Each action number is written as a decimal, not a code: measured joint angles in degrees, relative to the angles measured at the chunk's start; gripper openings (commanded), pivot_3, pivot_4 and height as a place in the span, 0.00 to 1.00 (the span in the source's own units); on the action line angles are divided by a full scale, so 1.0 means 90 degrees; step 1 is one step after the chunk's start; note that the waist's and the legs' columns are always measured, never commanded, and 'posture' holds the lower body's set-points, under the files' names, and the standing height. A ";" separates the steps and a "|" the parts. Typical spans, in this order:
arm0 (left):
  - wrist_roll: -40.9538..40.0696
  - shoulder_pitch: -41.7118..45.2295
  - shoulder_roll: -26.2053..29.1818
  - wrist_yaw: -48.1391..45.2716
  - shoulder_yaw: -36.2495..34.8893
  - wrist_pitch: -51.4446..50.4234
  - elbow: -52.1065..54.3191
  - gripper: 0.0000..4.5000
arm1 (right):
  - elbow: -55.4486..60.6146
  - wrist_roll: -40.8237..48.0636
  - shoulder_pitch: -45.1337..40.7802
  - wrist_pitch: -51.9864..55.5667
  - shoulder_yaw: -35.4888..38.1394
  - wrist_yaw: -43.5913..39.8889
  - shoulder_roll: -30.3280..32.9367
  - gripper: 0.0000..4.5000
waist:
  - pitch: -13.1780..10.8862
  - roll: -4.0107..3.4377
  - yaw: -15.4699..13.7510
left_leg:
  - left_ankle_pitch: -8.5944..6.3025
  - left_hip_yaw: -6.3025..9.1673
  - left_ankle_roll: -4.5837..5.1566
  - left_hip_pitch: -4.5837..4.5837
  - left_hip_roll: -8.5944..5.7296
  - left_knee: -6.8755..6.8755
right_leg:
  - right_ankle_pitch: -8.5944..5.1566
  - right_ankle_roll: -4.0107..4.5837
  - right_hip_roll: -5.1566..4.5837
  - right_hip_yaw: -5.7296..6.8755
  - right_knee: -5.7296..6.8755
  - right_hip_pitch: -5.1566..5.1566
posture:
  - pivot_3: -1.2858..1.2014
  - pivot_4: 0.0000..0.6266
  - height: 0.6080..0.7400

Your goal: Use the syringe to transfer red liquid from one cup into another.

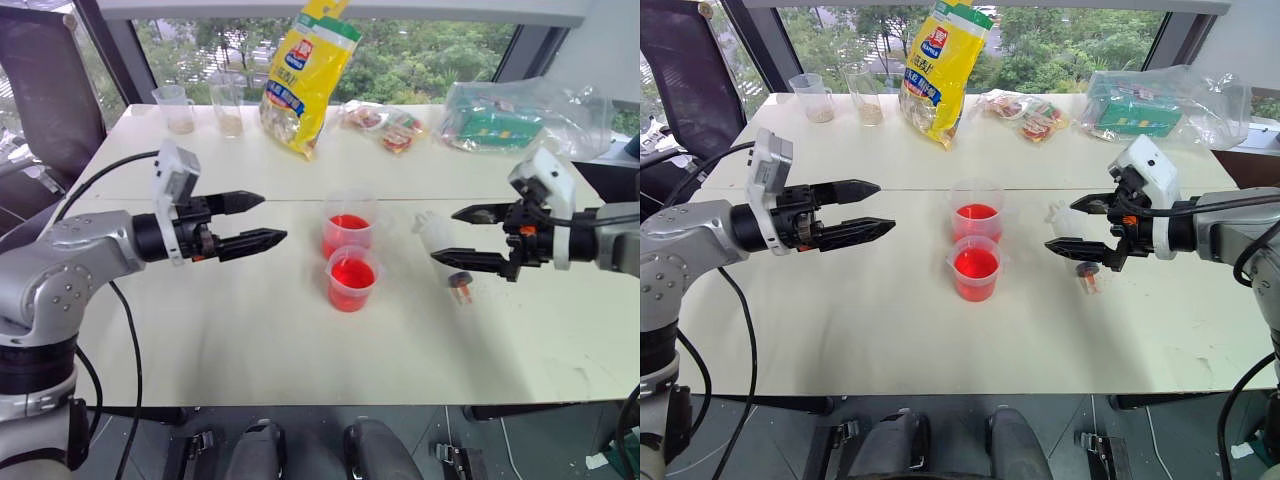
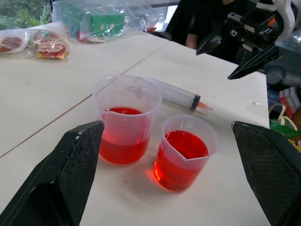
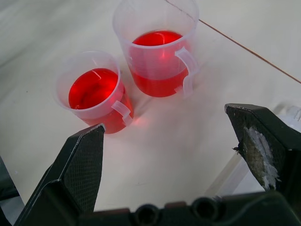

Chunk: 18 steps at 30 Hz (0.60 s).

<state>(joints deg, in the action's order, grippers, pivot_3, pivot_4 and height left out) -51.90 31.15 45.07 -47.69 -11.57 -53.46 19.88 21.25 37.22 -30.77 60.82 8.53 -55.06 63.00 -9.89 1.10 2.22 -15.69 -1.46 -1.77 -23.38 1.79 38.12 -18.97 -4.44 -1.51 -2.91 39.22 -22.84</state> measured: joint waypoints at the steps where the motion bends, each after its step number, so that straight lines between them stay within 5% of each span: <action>1: -0.0001 0.0000 0.0000 0.0000 0.0000 0.0000 0.0000 1.00 | 0.0000 0.0000 0.0000 0.0000 -0.0018 0.0000 0.0000 0.99 | 0.0000 0.0000 0.0000 | 0.0000 0.0000 0.0000 0.0000 0.0000 0.0000 | 0.0000 0.0000 0.0000 0.0000 0.0000 0.0000 | 0.52 0.24 1.00; 18: -0.0010 0.0014 -0.0009 0.0041 -0.0001 0.0002 -0.0010 1.00 | -0.0165 -0.0207 -0.0090 -0.0012 -0.0328 0.0279 -0.0001 0.99 | 0.0000 0.0000 0.0001 | 0.0000 0.0000 0.0000 0.0000 0.0000 0.0000 | 0.0000 0.0000 0.0000 0.0000 0.0000 0.0000 | 0.52 0.24 1.00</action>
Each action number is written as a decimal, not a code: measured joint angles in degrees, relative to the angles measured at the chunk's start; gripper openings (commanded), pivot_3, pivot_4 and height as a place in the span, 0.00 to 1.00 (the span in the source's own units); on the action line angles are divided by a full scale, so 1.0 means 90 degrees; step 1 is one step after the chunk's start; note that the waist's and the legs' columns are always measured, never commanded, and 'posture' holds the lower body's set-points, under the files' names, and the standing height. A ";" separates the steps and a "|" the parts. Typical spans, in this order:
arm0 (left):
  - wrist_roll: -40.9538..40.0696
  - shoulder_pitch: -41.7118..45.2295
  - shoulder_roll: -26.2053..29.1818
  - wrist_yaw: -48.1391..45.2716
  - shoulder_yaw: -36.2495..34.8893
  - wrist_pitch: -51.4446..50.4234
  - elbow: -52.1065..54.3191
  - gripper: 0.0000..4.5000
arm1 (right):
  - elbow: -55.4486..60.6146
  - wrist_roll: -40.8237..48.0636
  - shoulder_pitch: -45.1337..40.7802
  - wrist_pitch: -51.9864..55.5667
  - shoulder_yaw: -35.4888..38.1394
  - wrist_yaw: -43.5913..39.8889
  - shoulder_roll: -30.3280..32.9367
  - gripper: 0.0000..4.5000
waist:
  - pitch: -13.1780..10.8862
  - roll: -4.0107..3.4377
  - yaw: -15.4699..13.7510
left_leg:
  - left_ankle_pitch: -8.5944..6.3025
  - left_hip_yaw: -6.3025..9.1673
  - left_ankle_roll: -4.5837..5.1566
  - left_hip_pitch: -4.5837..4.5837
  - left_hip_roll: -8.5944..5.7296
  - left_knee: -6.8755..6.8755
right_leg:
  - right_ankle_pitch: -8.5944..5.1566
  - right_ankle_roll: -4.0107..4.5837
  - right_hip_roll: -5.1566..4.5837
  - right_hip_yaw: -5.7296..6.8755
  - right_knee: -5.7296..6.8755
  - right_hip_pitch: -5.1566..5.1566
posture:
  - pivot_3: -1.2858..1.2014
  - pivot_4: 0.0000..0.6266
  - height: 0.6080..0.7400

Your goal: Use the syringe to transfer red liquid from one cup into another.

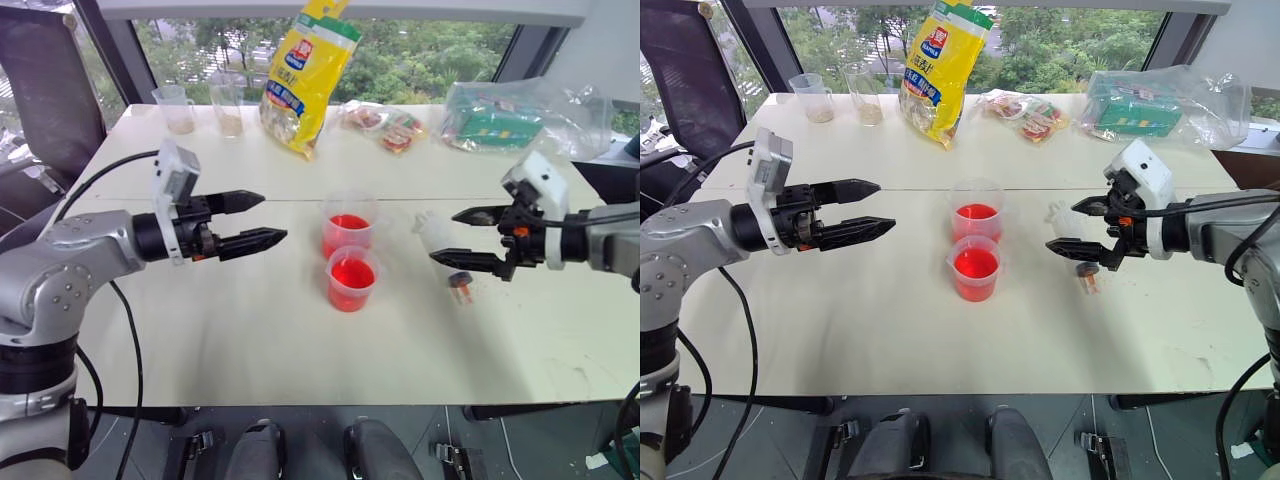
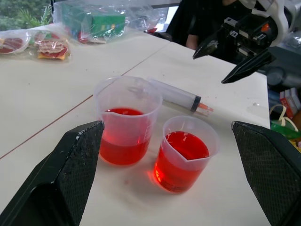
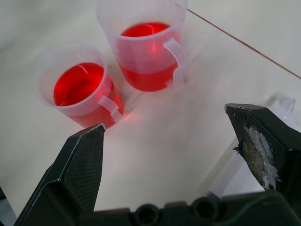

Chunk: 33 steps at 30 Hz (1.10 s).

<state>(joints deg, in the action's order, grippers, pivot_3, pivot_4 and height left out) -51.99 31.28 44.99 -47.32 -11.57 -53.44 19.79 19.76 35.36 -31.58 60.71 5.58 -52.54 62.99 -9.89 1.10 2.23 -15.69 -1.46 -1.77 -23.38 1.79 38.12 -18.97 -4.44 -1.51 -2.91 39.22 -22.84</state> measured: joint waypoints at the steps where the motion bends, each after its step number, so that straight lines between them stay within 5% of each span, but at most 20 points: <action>1: 0.0000 0.0001 0.0000 0.0000 0.0000 0.0000 0.0000 1.00 | -0.0008 -0.0018 -0.0019 0.0019 -0.0030 0.0006 0.0000 0.99 | 0.0000 0.0000 0.0000 | 0.0000 0.0000 0.0000 0.0000 0.0000 0.0000 | 0.0000 0.0000 0.0000 0.0000 0.0000 0.0000 | 0.52 0.24 1.00; 8: 0.0006 0.0014 -0.0017 -0.0001 -0.0001 0.0006 -0.0014 1.00 | -0.0494 -0.0203 -0.0670 0.0503 -0.0488 0.0347 -0.0090 0.99 | 0.0000 0.0000 0.0022 | 0.0000 -0.0001 0.0000 0.0001 0.0000 0.0002 | 0.0000 0.0000 -0.0001 -0.0001 0.0003 0.0000 | 0.52 0.24 1.00; 17: 0.0034 0.0106 -0.0141 0.0010 0.0143 0.0077 -0.0073 1.00 | -0.2848 -0.1111 -0.2550 0.1930 -0.2069 0.1167 -0.1120 0.99 | 0.0000 0.0000 0.0009 | -0.0001 -0.0001 0.0002 -0.0008 -0.0002 0.0001 | 0.0000 0.0001 -0.0002 -0.0001 -0.0002 -0.0009 | 0.52 0.24 1.00; 33: -0.0006 -0.0112 -0.0329 0.0454 0.0114 0.0138 0.0229 1.00 | -0.6845 -0.2871 -0.3624 0.0498 -0.3057 0.0986 -0.2665 0.99 | 0.0000 0.0000 0.0033 | -0.0001 -0.0008 0.0001 -0.0018 -0.0002 0.0000 | 0.0000 0.0000 -0.0001 -0.0003 0.0009 -0.0029 | 0.52 0.24 1.00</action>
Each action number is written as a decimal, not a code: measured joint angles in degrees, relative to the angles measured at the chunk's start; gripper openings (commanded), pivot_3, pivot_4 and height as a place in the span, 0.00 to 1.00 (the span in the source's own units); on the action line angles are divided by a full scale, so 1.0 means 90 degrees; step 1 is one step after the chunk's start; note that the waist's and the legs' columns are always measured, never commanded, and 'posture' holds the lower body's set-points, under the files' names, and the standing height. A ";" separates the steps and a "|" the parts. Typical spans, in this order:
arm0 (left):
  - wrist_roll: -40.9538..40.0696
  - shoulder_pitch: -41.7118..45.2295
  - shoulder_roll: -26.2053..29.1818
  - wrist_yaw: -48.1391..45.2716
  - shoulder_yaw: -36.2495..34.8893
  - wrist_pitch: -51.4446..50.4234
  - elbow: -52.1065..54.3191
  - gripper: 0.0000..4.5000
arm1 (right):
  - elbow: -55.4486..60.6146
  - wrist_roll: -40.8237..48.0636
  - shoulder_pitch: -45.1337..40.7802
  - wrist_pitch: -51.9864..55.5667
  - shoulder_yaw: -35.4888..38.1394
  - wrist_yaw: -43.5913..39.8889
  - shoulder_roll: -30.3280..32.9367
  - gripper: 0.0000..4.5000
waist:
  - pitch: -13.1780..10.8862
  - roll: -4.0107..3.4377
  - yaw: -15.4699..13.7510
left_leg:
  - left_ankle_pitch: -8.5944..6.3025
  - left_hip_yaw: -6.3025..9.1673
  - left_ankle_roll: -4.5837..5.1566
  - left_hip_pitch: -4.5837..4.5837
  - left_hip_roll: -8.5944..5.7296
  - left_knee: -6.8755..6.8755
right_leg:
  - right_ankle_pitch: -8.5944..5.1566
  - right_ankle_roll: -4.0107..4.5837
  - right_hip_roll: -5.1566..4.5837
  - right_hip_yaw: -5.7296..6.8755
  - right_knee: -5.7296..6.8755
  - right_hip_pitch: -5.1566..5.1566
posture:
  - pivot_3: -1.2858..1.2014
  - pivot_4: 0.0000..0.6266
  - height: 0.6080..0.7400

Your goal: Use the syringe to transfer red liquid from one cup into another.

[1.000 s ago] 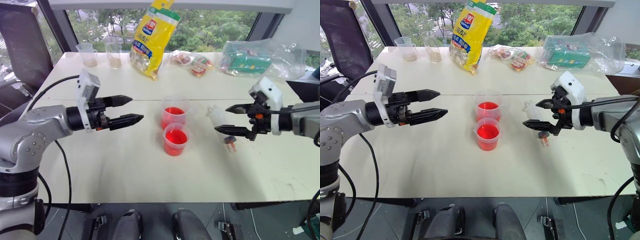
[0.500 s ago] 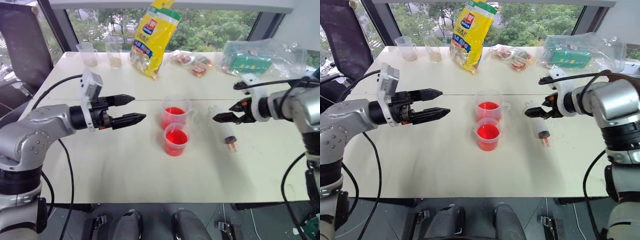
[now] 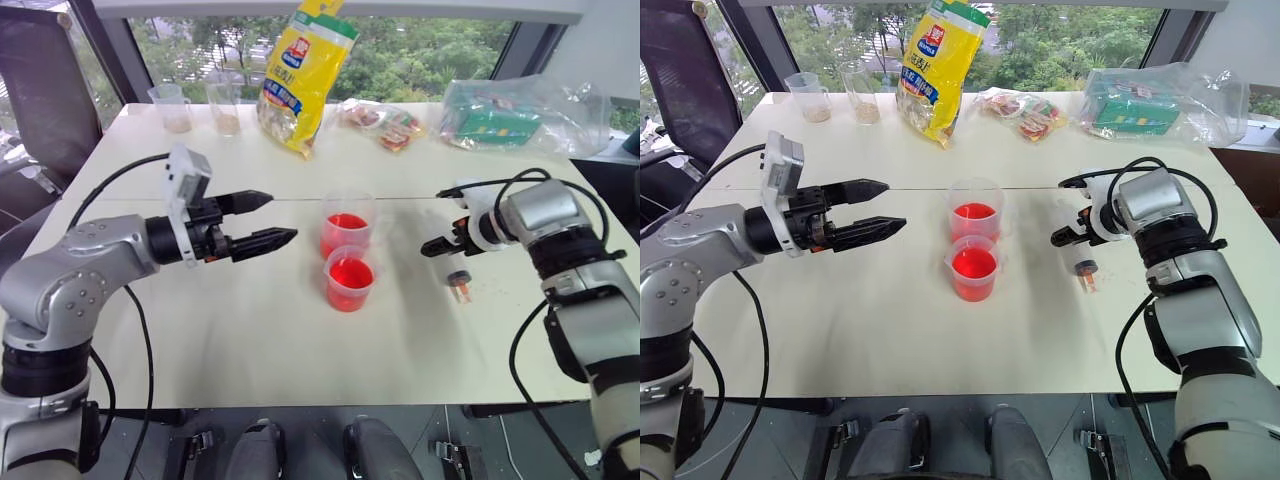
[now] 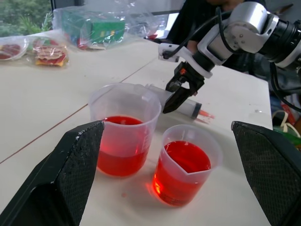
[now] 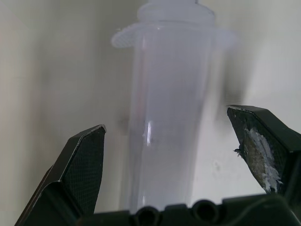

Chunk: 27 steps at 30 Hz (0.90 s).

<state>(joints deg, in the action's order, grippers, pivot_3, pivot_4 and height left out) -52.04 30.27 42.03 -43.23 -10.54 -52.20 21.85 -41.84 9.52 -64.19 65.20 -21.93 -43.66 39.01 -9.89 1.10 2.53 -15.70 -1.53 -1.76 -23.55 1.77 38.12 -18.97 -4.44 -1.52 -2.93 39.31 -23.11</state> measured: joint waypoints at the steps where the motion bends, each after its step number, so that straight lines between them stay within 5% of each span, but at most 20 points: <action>1: 0.0000 -0.0011 0.0000 0.0006 -0.0003 0.0001 0.0025 1.00 | -0.0091 -0.0075 -0.0035 -0.0071 -0.0013 -0.0034 -0.0024 0.99 | 0.0000 0.0000 -0.0001 | 0.0000 0.0000 0.0000 0.0000 0.0000 0.0000 | 0.0000 0.0000 0.0000 0.0000 0.0000 0.0000 | 0.52 0.24 1.00; 5: 0.0001 -0.0027 0.0000 0.0062 -0.0002 0.0003 0.0078 1.00 | -0.0400 -0.0382 -0.0142 -0.0312 -0.0021 -0.0172 -0.0164 0.82 | 0.0000 0.0000 -0.0001 | 0.0000 0.0000 0.0000 0.0001 0.0000 0.0002 | 0.0000 0.0000 -0.0001 0.0000 0.0001 0.0002 | 0.52 0.24 1.00; 10: 0.0018 -0.0027 0.0001 0.0045 -0.0001 0.0053 0.0082 1.00 | -0.0489 -0.0597 -0.0190 -0.0355 0.0025 -0.0322 -0.0230 0.32 | 0.0000 0.0000 0.0006 | 0.0000 0.0000 -0.0001 0.0005 0.0002 0.0001 | 0.0000 0.0000 0.0001 0.0000 0.0009 0.0002 | 0.52 0.24 1.00; 17: 0.0200 0.0061 0.0053 -0.0192 0.0046 0.0268 -0.0214 1.00 | -0.0092 -0.0642 -0.0194 0.0110 0.0483 -0.0189 -0.0167 0.31 | -0.0001 -0.0002 -0.0006 | 0.0001 -0.0002 -0.0001 0.0001 0.0000 0.0001 | 0.0000 0.0000 0.0000 0.0000 0.0009 -0.0004 | 0.52 0.24 1.00; 23: 0.0457 0.0548 0.0134 -0.0552 0.0175 0.0449 -0.0683 1.00 | 0.2611 0.0049 -0.0099 -0.0256 0.2397 0.0344 -0.0259 0.31 | -0.0002 -0.0004 -0.0003 | 0.0000 0.0000 -0.0001 -0.0006 0.0004 -0.0010 | 0.0000 0.0000 0.0005 0.0001 0.0009 -0.0016 | 0.52 0.24 1.00; 27: 0.0615 0.0833 0.0139 -0.0802 0.0367 0.0485 -0.0994 1.00 | 0.4166 0.0863 0.0394 -0.0830 0.3598 0.0716 -0.1229 0.31 | -0.0001 -0.0002 -0.0004 | 0.0001 0.0001 -0.0002 -0.0005 0.0003 -0.0008 | 0.0000 0.0000 0.0003 0.0002 0.0009 -0.0011 | 0.52 0.24 1.00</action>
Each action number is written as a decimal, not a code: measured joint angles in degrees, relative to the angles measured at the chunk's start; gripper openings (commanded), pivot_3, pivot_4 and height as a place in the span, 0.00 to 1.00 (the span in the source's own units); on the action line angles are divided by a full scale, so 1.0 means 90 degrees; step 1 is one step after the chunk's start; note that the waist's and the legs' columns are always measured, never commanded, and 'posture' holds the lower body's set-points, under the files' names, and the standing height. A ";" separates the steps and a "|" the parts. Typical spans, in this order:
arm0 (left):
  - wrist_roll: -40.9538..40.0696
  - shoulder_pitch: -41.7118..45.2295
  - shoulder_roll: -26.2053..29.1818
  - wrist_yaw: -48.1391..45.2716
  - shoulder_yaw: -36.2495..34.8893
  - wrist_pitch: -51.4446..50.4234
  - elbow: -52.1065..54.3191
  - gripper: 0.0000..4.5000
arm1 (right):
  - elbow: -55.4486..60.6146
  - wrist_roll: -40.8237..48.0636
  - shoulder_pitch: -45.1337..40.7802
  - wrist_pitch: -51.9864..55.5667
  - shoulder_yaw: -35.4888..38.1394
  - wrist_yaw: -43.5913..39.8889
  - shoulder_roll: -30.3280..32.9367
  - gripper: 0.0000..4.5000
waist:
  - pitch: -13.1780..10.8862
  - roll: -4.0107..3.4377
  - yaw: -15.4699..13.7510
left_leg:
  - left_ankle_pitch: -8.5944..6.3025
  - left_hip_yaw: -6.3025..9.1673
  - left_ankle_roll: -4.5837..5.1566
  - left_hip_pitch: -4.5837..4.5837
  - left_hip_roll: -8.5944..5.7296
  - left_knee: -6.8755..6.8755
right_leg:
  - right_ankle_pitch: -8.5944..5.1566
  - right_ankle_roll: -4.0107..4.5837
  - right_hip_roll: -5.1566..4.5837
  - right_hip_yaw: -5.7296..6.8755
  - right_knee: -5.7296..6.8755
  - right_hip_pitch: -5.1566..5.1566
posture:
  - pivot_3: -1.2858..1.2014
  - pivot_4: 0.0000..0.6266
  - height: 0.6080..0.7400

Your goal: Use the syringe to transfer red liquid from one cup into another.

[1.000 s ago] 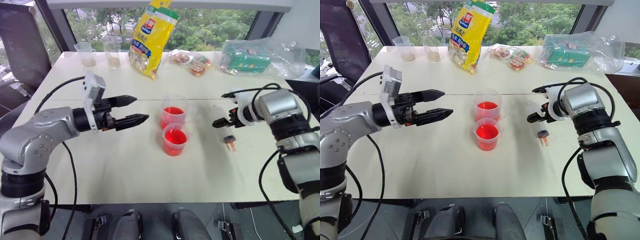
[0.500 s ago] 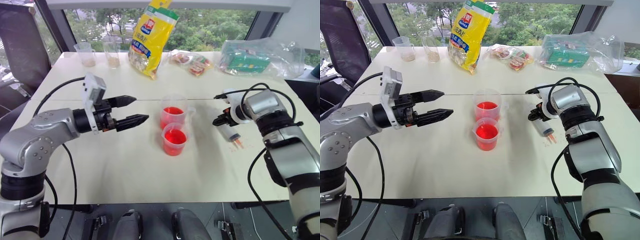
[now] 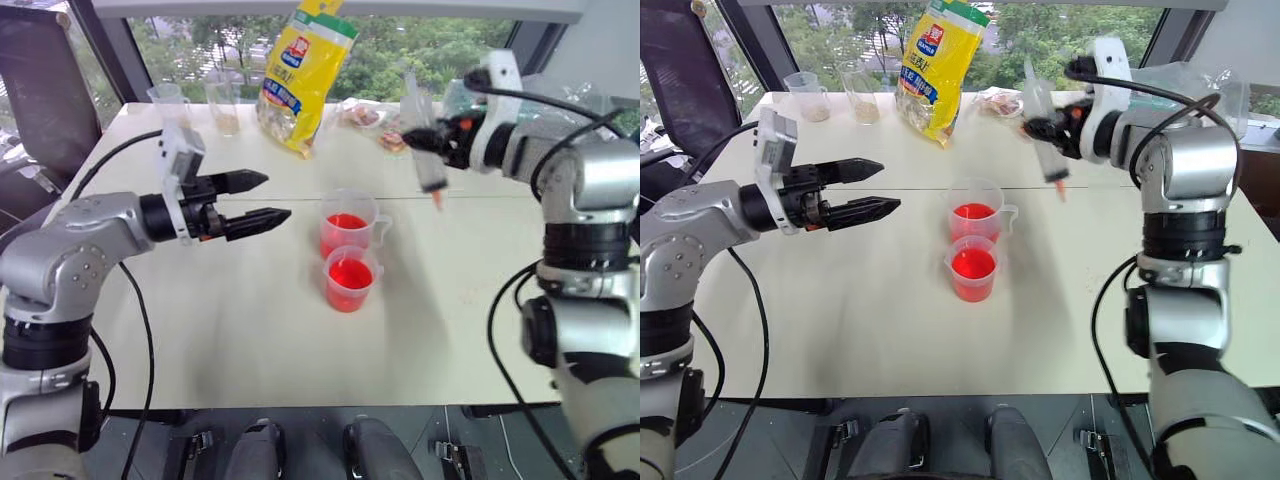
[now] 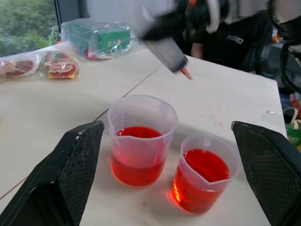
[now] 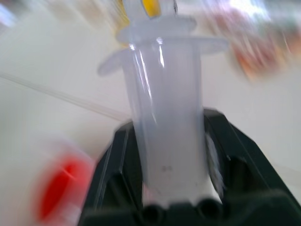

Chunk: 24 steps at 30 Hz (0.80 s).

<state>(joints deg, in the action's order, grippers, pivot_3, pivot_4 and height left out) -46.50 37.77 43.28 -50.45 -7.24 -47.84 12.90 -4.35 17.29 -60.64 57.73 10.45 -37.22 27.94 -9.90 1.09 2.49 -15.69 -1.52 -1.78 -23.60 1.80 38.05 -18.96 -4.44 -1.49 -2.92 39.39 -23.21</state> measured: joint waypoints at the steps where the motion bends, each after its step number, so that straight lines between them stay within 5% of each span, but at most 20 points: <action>1: 0.0033 0.0054 0.0002 -0.0055 0.0021 0.0004 -0.0057 1.00 | 0.0236 0.0166 0.0169 -0.0220 0.0127 0.0089 -0.0247 0.31 | 0.0000 0.0000 -0.0002 | 0.0000 -0.0002 0.0000 0.0000 -0.0002 0.0004 | 0.0000 0.0000 -0.0003 0.0000 0.0002 0.0001 | 0.52 0.24 1.00; 9: 0.0211 0.0428 0.0035 -0.0346 0.0187 -0.0005 -0.0380 1.00 | 0.0734 0.0651 0.1430 -0.2780 0.0375 0.0568 -0.1981 0.31 | 0.0000 0.0000 0.0005 | 0.0001 -0.0002 -0.0002 0.0000 -0.0003 0.0007 | 0.0000 0.0000 -0.0004 0.0000 0.0004 0.0001 | 0.52 0.24 1.00; 17: 0.0430 0.0953 -0.0037 -0.0491 0.0344 0.0024 -0.0725 1.00 | -0.0267 0.0239 0.2218 -0.4711 -0.0267 0.0528 -0.2415 0.31 | 0.0000 0.0000 0.0007 | 0.0005 -0.0002 -0.0009 0.0004 -0.0002 0.0008 | 0.0000 0.0000 0.0000 0.0000 0.0013 0.0000 | 0.52 0.24 1.00; 24: 0.0847 0.1382 -0.0509 -0.0632 0.0631 0.0428 -0.1423 1.00 | -0.0542 0.0015 0.2625 -0.5196 -0.0736 0.0431 -0.2393 0.31 | 0.0000 0.0000 0.0004 | 0.0008 -0.0002 -0.0013 0.0004 -0.0002 0.0010 | 0.0000 0.0000 0.0000 0.0000 0.0017 -0.0001 | 0.52 0.24 1.00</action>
<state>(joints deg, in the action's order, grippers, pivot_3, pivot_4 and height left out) -38.88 50.20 38.69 -56.14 -1.56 -43.99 0.10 -9.23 17.43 -37.01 10.97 3.83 -33.34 6.41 -9.90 1.09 2.53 -15.61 -1.54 -1.90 -23.56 1.78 38.14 -18.96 -4.44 -1.49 -2.92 39.54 -23.22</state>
